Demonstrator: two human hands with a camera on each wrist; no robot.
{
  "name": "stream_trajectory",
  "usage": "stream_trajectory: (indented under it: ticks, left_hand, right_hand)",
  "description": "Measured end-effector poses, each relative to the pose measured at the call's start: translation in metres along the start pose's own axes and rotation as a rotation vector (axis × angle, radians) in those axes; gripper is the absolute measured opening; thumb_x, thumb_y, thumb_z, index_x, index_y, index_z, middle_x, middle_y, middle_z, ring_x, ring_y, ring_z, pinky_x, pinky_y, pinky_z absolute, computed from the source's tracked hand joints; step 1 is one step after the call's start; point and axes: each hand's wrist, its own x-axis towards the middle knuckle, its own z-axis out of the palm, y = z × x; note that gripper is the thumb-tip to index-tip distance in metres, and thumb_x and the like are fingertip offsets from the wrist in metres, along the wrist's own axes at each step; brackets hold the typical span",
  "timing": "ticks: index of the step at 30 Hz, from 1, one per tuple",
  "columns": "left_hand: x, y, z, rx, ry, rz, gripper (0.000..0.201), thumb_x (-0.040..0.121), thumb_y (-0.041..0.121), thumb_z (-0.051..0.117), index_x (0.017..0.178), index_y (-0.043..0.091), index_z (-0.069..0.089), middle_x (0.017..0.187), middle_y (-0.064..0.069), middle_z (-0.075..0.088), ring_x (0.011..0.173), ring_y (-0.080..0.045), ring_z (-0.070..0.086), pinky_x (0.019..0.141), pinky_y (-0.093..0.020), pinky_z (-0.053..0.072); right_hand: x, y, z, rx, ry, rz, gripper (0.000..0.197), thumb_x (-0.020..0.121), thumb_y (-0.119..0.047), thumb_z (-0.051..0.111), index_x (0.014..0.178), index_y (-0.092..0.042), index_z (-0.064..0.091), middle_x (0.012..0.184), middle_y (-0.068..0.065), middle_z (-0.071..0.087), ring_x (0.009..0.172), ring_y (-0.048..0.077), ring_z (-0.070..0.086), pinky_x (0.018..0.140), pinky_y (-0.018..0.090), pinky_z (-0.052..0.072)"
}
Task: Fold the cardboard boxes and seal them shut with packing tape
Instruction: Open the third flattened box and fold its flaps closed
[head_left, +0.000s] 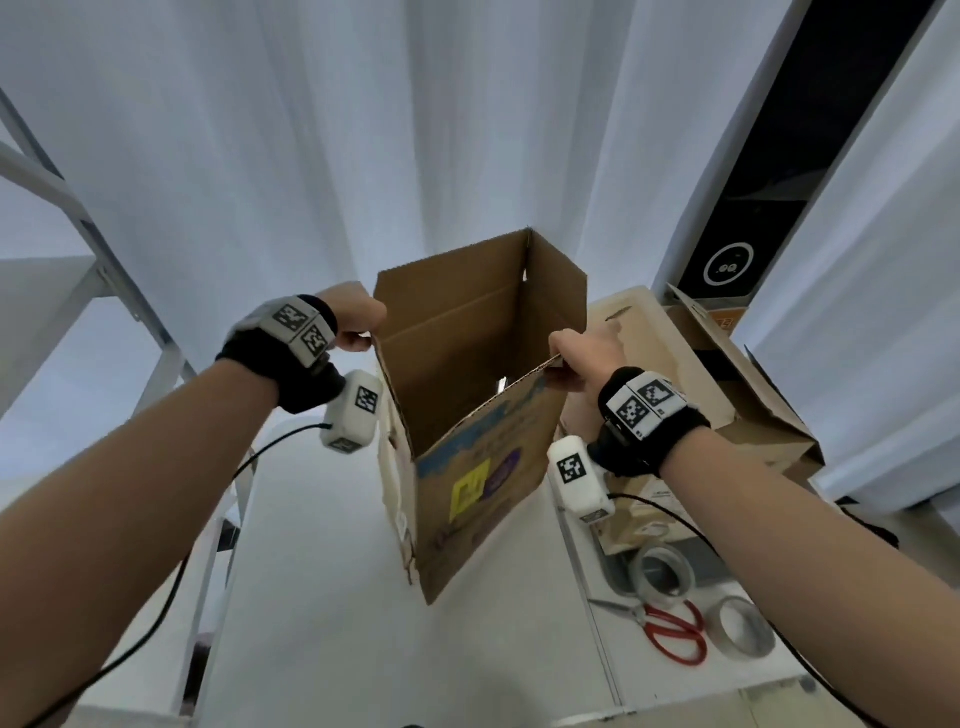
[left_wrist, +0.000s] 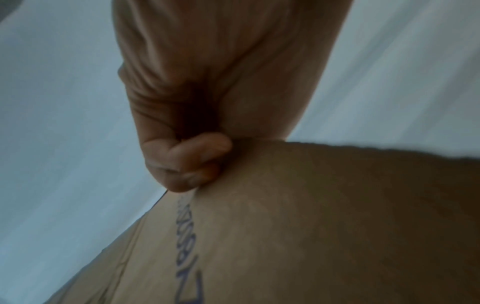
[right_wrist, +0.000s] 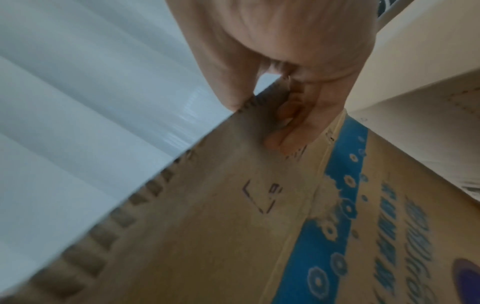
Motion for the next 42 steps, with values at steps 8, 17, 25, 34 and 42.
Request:
stream_trajectory:
  ticks: [8, 17, 25, 34, 42]
  left_hand:
    - [0.008, -0.039, -0.003, 0.104, 0.044, -0.076, 0.013, 0.091, -0.003, 0.044, 0.082, -0.003, 0.053, 0.066, -0.012, 0.055, 0.052, -0.023, 0.054, 0.038, -0.024, 0.042]
    - [0.011, -0.055, -0.015, 0.032, 0.070, -0.122, 0.014, 0.086, 0.001, 0.048, 0.093, -0.007, 0.058, 0.068, -0.015, 0.059, 0.043, -0.020, 0.057, 0.039, -0.022, 0.045]
    - [-0.022, -0.045, -0.016, -0.021, -0.267, -0.229, 0.037, 0.082, 0.016, 0.060, 0.116, 0.005, 0.050, 0.095, -0.019, 0.068, 0.073, -0.035, 0.074, 0.075, -0.037, 0.061]
    - [-0.012, -0.052, -0.019, -0.035, -0.191, -0.141, 0.035, 0.080, 0.002, 0.048, 0.109, -0.008, 0.062, 0.092, -0.023, 0.074, 0.079, -0.033, 0.075, 0.080, -0.040, 0.061]
    - [0.003, -0.044, -0.026, 0.069, -0.085, -0.151, 0.023, 0.082, -0.002, 0.045, 0.093, -0.013, 0.062, 0.067, -0.022, 0.071, 0.068, -0.033, 0.073, 0.078, -0.040, 0.061]
  right_hand:
    - [-0.011, 0.037, 0.015, -0.204, 0.155, 0.065, 0.106, 0.055, -0.052, 0.071, 0.142, -0.021, 0.019, 0.127, 0.009, 0.046, 0.115, 0.034, 0.058, 0.089, 0.050, 0.054]
    - [0.017, -0.007, -0.005, -0.574, 0.148, -0.225, 0.074, 0.085, -0.027, 0.066, 0.149, -0.010, 0.032, 0.147, 0.013, 0.043, 0.134, 0.033, 0.044, 0.108, 0.044, 0.038]
    - [0.036, -0.022, 0.000, -0.847, 0.028, -0.189, 0.060, 0.091, -0.030, 0.058, 0.143, -0.011, 0.035, 0.133, 0.015, 0.055, 0.121, 0.036, 0.055, 0.093, 0.039, 0.045]
    - [0.039, -0.016, 0.016, -1.090, 0.091, -0.247, 0.025, 0.098, -0.016, 0.042, 0.115, -0.008, 0.059, 0.119, 0.015, 0.062, 0.106, 0.035, 0.061, 0.076, 0.034, 0.037]
    - [0.029, -0.022, 0.018, -1.216, 0.040, -0.289, 0.036, 0.095, -0.016, 0.052, 0.129, -0.010, 0.043, 0.120, 0.014, 0.059, 0.111, 0.034, 0.060, 0.077, 0.036, 0.038]
